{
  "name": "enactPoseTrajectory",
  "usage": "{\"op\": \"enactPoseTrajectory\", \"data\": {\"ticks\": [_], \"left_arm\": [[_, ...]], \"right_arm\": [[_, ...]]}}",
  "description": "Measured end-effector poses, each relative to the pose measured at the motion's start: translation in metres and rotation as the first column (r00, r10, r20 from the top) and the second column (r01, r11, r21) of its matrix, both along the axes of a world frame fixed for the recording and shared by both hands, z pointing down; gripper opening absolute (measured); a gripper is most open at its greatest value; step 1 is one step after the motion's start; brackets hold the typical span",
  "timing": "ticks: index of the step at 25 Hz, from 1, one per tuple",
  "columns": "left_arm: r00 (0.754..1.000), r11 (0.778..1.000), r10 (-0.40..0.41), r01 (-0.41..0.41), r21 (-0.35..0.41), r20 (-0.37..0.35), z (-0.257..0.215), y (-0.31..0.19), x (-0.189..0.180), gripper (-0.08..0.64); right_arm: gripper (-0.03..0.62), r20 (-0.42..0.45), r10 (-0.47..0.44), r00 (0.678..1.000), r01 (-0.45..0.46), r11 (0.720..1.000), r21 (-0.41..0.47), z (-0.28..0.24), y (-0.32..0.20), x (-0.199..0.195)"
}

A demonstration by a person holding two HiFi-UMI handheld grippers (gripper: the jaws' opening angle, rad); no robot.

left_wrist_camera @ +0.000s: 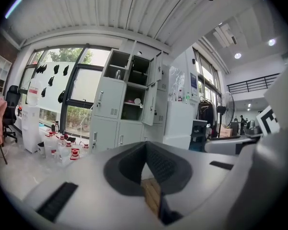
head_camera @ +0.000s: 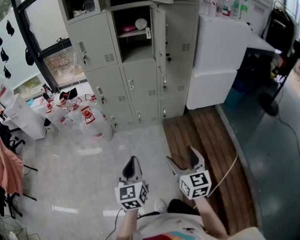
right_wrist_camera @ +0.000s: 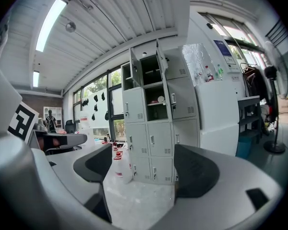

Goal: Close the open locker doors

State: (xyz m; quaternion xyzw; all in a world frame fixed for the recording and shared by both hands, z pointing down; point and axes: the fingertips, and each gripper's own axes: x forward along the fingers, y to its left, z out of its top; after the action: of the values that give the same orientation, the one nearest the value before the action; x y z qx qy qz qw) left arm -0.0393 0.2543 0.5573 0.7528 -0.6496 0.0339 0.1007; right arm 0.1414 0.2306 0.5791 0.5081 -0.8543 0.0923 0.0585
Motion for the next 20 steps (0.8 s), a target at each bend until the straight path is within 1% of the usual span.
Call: {"op": "enactPoseTrajectory", "data": {"ticks": [3,4,5,8,9,14,20], "left_arm": [[0.998,1.000,0.005,-0.005,0.009,-0.059,-0.006,-0.009,-0.007,0.006],[0.998,1.000,0.006,-0.005,0.014,-0.066,-0.009,-0.013,-0.008,0.006],[0.998,1.000,0.009,-0.007,0.020,-0.055,-0.011,-0.017,-0.009,0.006],[1.000,0.999,0.021,-0.021,0.036,0.007,-0.017,-0.031,-0.008,0.006],[1.000,0.999,0.024,-0.024,0.039,0.011,-0.018,-0.038,-0.007,0.006],[1.000,0.998,0.005,-0.005,0.062,-0.013,-0.024,-0.083,-0.008,0.006],[0.999,0.994,-0.050,0.051,0.098,-0.013,-0.042,-0.168,-0.019,0.006]], "right_arm": [[0.376,-0.003,0.000,1.000,0.000,1.000,0.012,-0.002,-0.009,-0.009],[0.376,-0.002,-0.001,1.000,0.001,1.000,0.014,-0.003,-0.013,-0.012],[0.376,0.002,-0.003,1.000,0.003,1.000,0.017,-0.005,-0.017,-0.014],[0.376,0.011,-0.009,1.000,0.009,1.000,0.029,-0.012,-0.031,-0.021],[0.376,0.011,-0.012,1.000,0.012,0.999,0.033,-0.014,-0.039,-0.022],[0.376,0.006,-0.056,0.998,0.055,0.996,0.067,-0.026,-0.090,-0.024],[0.376,-0.005,-0.071,0.997,0.071,0.993,0.095,-0.039,-0.180,-0.018]]}}
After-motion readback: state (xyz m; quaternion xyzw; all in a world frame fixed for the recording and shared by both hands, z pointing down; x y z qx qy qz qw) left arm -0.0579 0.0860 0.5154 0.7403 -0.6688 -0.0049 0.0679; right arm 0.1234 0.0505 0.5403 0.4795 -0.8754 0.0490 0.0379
